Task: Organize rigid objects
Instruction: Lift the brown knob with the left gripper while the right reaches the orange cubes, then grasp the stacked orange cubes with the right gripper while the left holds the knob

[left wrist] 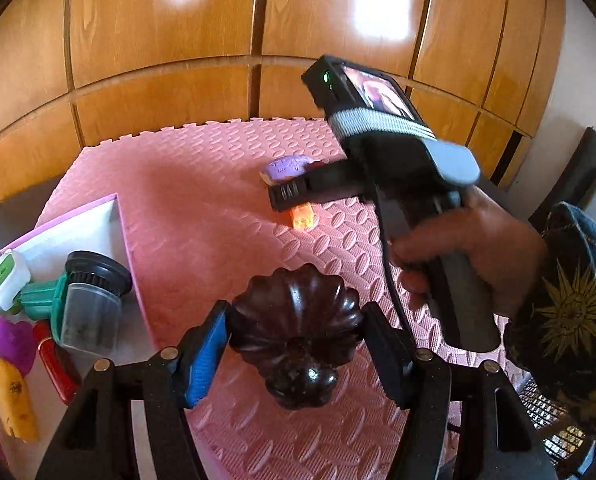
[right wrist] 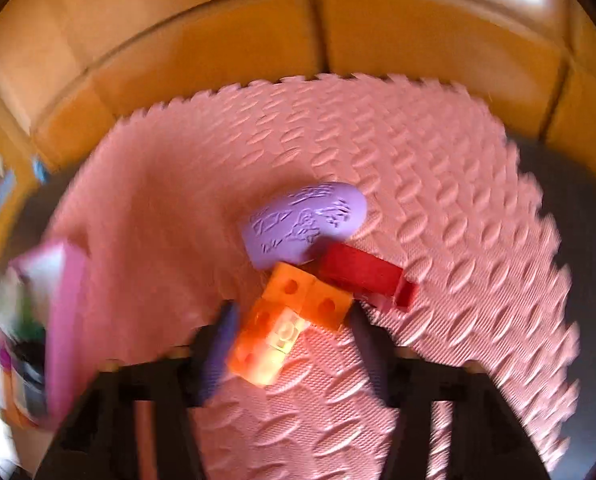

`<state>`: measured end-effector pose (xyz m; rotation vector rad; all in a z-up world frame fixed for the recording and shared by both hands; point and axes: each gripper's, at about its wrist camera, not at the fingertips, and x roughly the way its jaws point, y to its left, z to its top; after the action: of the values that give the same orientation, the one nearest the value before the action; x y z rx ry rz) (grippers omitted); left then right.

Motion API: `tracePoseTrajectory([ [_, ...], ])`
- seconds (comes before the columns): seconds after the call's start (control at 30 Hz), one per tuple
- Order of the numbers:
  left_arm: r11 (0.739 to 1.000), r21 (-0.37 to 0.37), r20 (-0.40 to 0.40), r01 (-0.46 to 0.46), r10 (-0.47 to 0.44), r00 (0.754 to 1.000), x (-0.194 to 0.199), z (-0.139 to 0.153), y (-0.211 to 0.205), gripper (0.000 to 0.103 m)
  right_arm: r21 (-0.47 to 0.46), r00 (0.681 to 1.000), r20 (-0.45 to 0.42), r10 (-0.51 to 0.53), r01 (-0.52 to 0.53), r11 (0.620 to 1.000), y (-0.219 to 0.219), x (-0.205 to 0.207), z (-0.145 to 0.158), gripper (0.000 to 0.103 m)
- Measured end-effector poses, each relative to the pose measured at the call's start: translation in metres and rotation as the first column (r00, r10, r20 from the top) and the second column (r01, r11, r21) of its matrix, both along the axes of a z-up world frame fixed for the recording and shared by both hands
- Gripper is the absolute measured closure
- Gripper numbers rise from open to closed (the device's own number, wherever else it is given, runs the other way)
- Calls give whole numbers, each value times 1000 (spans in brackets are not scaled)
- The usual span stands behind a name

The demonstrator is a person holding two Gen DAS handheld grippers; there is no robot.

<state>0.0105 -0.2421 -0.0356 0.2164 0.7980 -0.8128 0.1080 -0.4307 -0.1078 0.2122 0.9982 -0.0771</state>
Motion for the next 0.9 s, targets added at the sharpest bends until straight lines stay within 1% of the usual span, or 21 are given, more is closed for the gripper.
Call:
tracePoseTrajectory([
  [0.1,1000,-14,3,-16,16,1000,1,6,7,37,-68,998,-2,60,-60,996,8,-13,5,56],
  [0.17,999,-20,1,-30,30,1000,2,10,12,37,-47,993,-55,104,-107,993,9,-23,-2,77],
  [0.23,999,-27,-4,-43,43,999,-1,14,17,37,-68,991,-39,126,-128,989,9,-37,-4,79],
  [0.3,998,-28,-5,-53,53,999,-2,16,20,37,-48,995,-24,98,-99,994,3,-49,-8,80],
  [0.37,998,-26,-1,-60,60,998,-3,17,22,37,-32,997,8,71,-71,997,-1,-56,-11,84],
  [0.43,998,-22,5,-62,62,998,-5,18,22,37,-23,998,35,53,-52,998,-3,-59,-14,84],
  [0.53,997,-24,16,-67,68,998,-7,22,25,37,-28,996,57,66,-65,998,-4,-62,-17,84],
  [0.6,997,-26,17,-74,75,997,-8,23,26,37,2,995,81,64,-65,998,-9,-66,-17,84],
  [0.67,996,-25,17,-81,81,997,-8,23,27,37,47,992,109,62,-67,997,-13,-68,-12,79],
  [0.7,996,-23,17,-85,86,996,-9,23,27,37,62,991,118,59,-67,996,-14,-69,-12,78],
  [0.73,996,-22,16,-89,89,996,-9,22,27,37,71,991,122,58,-67,995,-15,-71,-12,78],
  [0.83,995,-20,12,-99,99,995,-9,22,28,37,102,990,125,68,-81,992,-16,-71,-10,71],
  [0.9,994,-21,8,-103,103,995,-8,22,30,37,105,990,121,69,-82,991,-16,-70,-11,71],
])
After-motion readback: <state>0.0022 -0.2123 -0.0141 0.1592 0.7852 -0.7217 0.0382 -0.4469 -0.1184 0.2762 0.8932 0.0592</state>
